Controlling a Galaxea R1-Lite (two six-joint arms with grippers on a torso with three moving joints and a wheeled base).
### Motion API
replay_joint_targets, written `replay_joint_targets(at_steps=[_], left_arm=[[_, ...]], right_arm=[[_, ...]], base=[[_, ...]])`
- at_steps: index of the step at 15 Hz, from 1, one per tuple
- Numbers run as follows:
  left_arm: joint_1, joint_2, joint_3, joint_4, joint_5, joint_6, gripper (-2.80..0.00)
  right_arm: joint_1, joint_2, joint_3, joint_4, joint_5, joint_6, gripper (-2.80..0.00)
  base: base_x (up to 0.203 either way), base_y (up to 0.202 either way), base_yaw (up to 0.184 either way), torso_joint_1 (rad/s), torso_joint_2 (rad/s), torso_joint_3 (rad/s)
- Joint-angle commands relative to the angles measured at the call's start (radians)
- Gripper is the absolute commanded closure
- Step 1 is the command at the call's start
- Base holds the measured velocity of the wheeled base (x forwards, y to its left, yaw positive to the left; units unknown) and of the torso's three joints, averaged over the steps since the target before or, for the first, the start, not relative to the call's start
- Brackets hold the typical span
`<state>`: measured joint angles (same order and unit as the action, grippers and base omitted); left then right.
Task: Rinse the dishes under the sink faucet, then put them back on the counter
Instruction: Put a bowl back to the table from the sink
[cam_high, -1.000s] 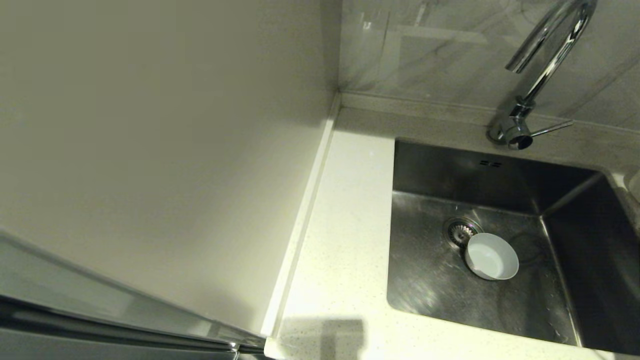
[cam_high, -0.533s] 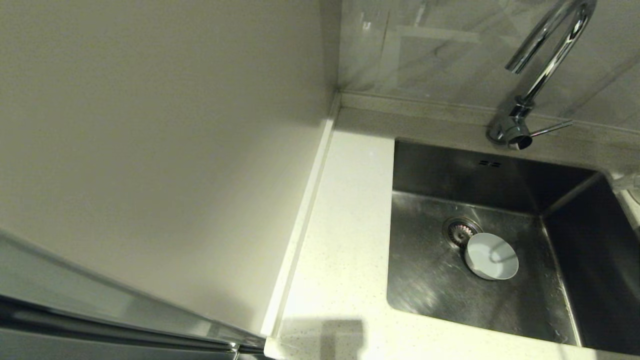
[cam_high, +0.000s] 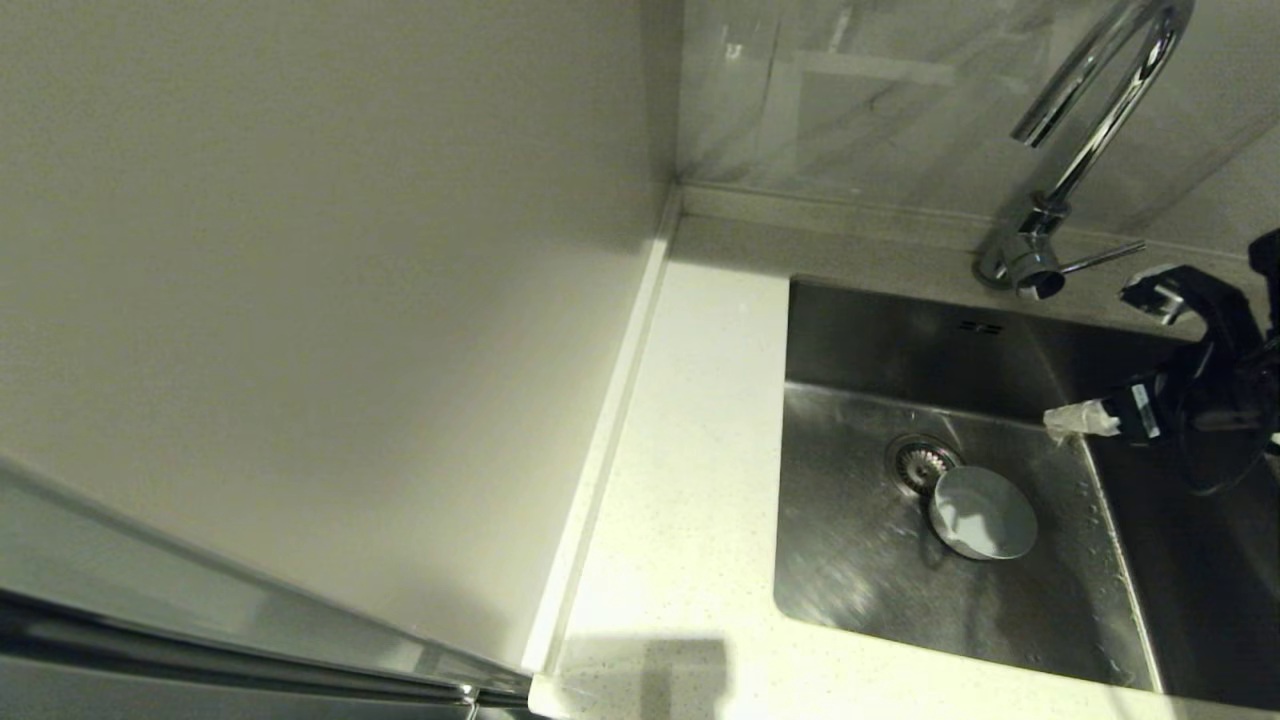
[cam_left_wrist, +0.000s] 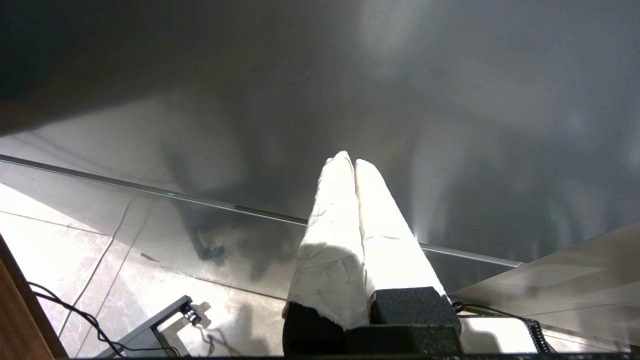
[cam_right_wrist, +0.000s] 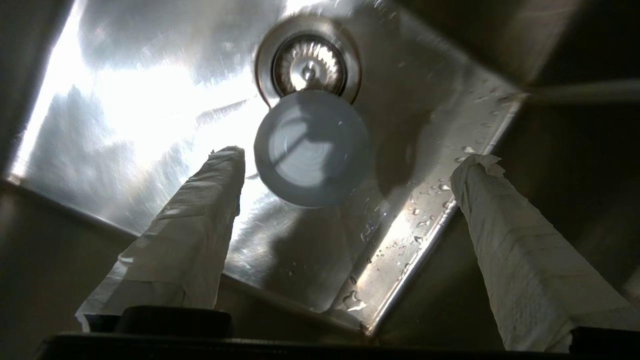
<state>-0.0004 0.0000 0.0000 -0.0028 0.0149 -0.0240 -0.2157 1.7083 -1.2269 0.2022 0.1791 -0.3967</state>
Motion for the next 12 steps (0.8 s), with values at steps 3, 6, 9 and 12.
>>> replay_joint_targets(at_steps=[3, 6, 9, 12], left_arm=[[0.000, -0.003, 0.000, 0.000, 0.000, -0.001, 0.00], [0.000, -0.003, 0.000, 0.000, 0.000, -0.001, 0.00], [-0.001, -0.003, 0.000, 0.000, 0.000, -0.001, 0.00], [0.000, -0.003, 0.000, 0.000, 0.000, -0.001, 0.00]], right_arm=[[0.018, 0.218, 0.020, -0.116, -0.008, -0.016, -2.80], [0.017, 0.325, 0.027, -0.217, -0.009, -0.017, -2.80], [0.014, 0.414, 0.025, -0.300, -0.012, -0.017, -2.80], [0.001, 0.490, 0.012, -0.397, -0.093, -0.012, -2.80]], base=[[0.000, 0.000, 0.000, 0.000, 0.00, 0.000], [0.000, 0.000, 0.000, 0.000, 0.00, 0.000], [0.000, 0.000, 0.000, 0.000, 0.00, 0.000], [0.000, 0.000, 0.000, 0.000, 0.00, 0.000]])
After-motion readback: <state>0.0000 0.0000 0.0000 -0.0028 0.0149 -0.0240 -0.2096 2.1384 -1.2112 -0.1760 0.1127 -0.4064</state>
